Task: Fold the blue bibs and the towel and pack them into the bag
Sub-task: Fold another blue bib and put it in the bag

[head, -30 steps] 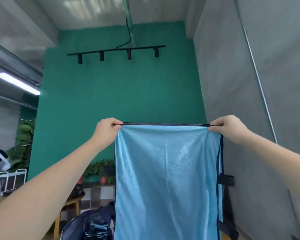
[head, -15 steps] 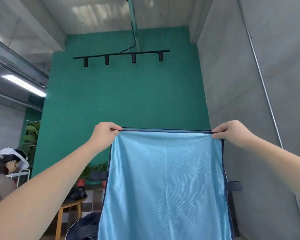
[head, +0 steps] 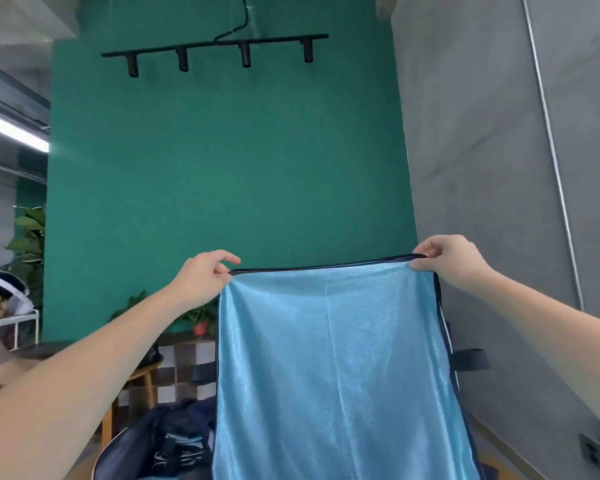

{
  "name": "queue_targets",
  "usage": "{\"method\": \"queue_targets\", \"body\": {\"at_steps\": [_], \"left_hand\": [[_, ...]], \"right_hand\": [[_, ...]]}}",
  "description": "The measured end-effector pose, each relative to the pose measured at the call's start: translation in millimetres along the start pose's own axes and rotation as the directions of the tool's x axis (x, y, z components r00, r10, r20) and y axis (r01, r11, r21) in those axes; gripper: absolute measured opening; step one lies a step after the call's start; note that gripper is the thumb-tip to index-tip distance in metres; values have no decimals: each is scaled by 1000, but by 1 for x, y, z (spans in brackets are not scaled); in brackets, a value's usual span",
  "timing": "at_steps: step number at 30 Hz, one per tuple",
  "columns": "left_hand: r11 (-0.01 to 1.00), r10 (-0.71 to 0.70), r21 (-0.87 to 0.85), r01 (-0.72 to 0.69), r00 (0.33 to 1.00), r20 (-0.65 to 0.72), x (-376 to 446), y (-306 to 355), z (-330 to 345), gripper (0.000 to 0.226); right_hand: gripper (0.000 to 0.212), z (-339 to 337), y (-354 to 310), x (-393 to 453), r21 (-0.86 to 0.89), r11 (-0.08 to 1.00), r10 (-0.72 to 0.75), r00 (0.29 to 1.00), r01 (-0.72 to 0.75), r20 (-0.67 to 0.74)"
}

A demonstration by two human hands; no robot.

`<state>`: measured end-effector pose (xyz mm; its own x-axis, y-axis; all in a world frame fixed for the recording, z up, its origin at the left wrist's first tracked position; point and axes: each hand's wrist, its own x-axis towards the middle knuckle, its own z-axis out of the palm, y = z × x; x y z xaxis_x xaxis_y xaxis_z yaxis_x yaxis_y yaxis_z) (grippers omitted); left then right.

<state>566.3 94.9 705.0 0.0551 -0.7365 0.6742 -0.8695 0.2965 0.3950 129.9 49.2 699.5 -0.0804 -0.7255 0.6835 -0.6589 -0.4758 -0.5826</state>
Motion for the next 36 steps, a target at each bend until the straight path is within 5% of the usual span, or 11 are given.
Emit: {"method": "queue_targets", "body": {"at_steps": [5,8,13,16,22,36], "left_hand": [[997,-68,55,62,991,113,67,-23,55,18],[997,-79,3,78,996,30,120,-18,67,12],[969,-69,-245,1,962,-266,189,-11,56,14],[979,-49,-203,-12,954,-295,196,-24,53,12],[984,-110,-161,74,967,-229,134,-62,82,15],[972,-132,-196,131,991,12,-117,-65,145,20]], "right_hand": [[19,29,26,60,-264,962,107,987,-71,124],[11,40,21,104,-384,916,160,984,-120,72],[11,54,12,165,-225,974,-92,958,29,-272],[17,61,12,165,-209,968,-191,950,140,-247],[21,86,33,102,-172,971,-191,972,166,-137],[13,67,102,-118,-279,960,68,987,-25,145]]}}
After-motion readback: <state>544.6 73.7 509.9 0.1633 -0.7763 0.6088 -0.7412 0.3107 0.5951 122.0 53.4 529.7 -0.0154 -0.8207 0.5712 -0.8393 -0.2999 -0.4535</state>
